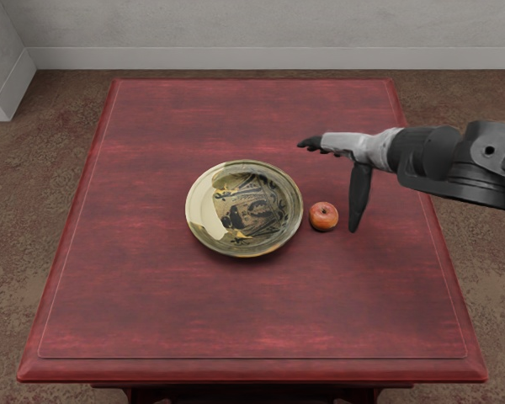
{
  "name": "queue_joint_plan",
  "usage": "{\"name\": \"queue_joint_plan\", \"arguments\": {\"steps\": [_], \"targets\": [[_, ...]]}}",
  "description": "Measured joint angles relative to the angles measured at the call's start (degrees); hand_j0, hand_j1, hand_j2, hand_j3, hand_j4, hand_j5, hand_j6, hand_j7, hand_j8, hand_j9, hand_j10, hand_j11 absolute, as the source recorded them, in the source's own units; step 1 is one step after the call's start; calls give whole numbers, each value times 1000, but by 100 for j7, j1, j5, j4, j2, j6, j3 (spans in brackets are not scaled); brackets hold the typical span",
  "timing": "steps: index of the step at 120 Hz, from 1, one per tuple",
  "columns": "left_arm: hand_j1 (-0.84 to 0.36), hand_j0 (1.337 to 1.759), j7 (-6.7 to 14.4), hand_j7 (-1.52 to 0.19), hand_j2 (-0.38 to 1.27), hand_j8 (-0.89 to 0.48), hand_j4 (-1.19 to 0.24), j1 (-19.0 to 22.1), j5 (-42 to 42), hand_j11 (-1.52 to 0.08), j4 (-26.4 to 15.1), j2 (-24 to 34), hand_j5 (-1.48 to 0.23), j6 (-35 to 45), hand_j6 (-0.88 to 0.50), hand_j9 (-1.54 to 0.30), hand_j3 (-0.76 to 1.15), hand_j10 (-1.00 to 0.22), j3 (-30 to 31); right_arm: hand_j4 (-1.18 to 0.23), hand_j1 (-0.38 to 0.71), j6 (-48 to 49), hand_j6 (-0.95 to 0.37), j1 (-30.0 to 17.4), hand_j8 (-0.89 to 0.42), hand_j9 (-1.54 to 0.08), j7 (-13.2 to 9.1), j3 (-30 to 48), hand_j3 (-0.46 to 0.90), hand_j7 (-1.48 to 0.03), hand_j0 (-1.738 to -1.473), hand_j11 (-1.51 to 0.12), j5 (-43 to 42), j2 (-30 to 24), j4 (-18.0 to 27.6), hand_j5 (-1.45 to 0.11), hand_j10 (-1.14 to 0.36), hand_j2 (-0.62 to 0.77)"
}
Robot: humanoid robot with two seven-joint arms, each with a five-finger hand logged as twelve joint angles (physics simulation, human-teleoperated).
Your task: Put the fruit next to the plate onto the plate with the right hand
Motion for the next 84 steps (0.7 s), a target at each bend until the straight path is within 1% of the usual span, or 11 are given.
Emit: {"name": "queue_joint_plan", "arguments": {"steps": [9,23,41,55,84], "targets": [[55,1658,0,-318,49,-245,-245,0,1,-318,-1,0,-318,0,-245,-318,0,-245,0,-44,-300,-219,-46,-185,-45,-54,-2,-3,0,-54,-1658,-54,-193,31,110,-54,-44,-7],[55,1658,0,-318,49,-245,-245,0,1,-318,0,0,-318,1,-245,-318,0,-245,0,-83,-254,-465,-85,-398,-84,-105,-3,-5,0,-105,-1658,-105,-416,39,185,-105,-83,-15],[55,1658,0,-318,49,-245,-245,0,0,-318,1,0,-318,0,-245,-318,0,-245,0,-130,-198,-902,-131,-739,-130,-165,-3,-19,0,-165,-1658,-165,-937,95,211,-165,-129,-24],[55,1658,0,-318,49,-245,-245,0,0,-318,0,0,-318,0,-245,-318,0,-245,0,-156,-167,-1372,-157,-1052,-156,-199,-4,-23,0,-198,-1658,-199,-1417,241,215,-199,-155,-29],[55,1658,0,-318,49,-245,-245,0,1,-318,1,0,-318,0,-245,-318,0,-245,0,-224,-85,-1877,-226,-1521,-225,-288,-4,-30,0,-288,-1658,-288,-1860,327,248,-288,-224,-42]]}}
